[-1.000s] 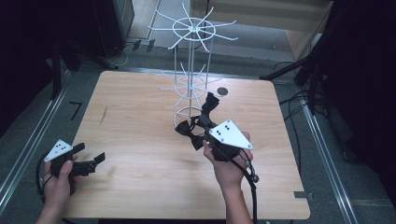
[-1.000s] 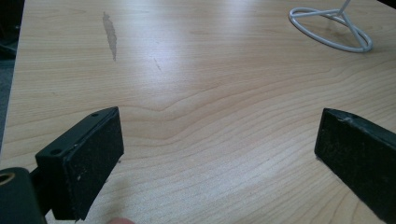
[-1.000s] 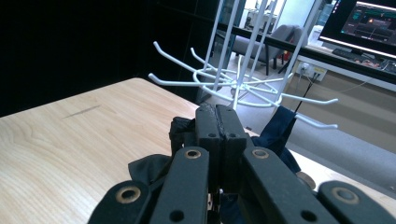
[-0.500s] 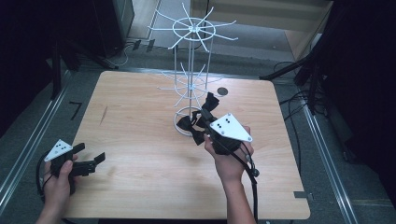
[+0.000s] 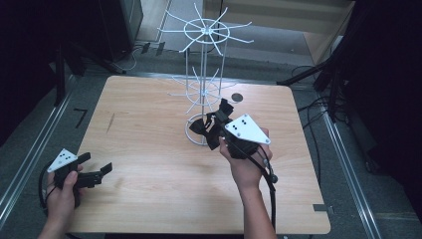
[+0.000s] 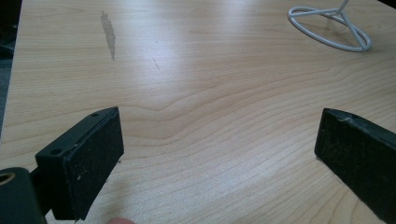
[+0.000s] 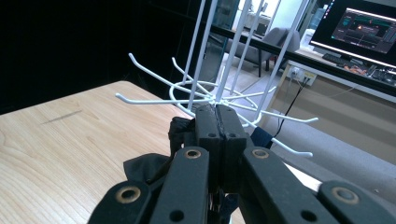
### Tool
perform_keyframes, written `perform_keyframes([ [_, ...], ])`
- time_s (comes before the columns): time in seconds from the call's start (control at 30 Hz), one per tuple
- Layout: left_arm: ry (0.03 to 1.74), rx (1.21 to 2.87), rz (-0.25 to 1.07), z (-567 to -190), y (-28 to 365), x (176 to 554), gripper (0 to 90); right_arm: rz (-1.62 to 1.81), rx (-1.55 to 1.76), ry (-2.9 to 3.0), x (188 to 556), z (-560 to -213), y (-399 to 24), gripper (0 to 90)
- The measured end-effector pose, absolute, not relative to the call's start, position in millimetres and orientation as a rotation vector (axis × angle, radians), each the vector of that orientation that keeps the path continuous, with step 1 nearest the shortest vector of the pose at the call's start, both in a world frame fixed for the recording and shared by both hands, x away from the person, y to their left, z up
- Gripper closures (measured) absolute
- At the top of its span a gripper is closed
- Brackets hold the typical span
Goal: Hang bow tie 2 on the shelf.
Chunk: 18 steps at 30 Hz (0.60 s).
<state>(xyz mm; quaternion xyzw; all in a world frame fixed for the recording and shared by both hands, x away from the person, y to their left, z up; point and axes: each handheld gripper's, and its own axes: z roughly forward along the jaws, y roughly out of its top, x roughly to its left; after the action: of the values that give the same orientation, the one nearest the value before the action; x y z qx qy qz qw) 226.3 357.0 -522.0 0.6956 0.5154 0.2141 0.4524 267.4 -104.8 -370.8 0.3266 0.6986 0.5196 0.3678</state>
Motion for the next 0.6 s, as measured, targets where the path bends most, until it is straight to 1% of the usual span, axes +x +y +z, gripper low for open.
perform_keyframes([
  [0.6, 1.271, 1.715, 0.523, -522.2, 357.4, 226.5, 1.6, 1.331, 0.871, 1.824, 291.5, -372.7, -100.7, 90.0],
])
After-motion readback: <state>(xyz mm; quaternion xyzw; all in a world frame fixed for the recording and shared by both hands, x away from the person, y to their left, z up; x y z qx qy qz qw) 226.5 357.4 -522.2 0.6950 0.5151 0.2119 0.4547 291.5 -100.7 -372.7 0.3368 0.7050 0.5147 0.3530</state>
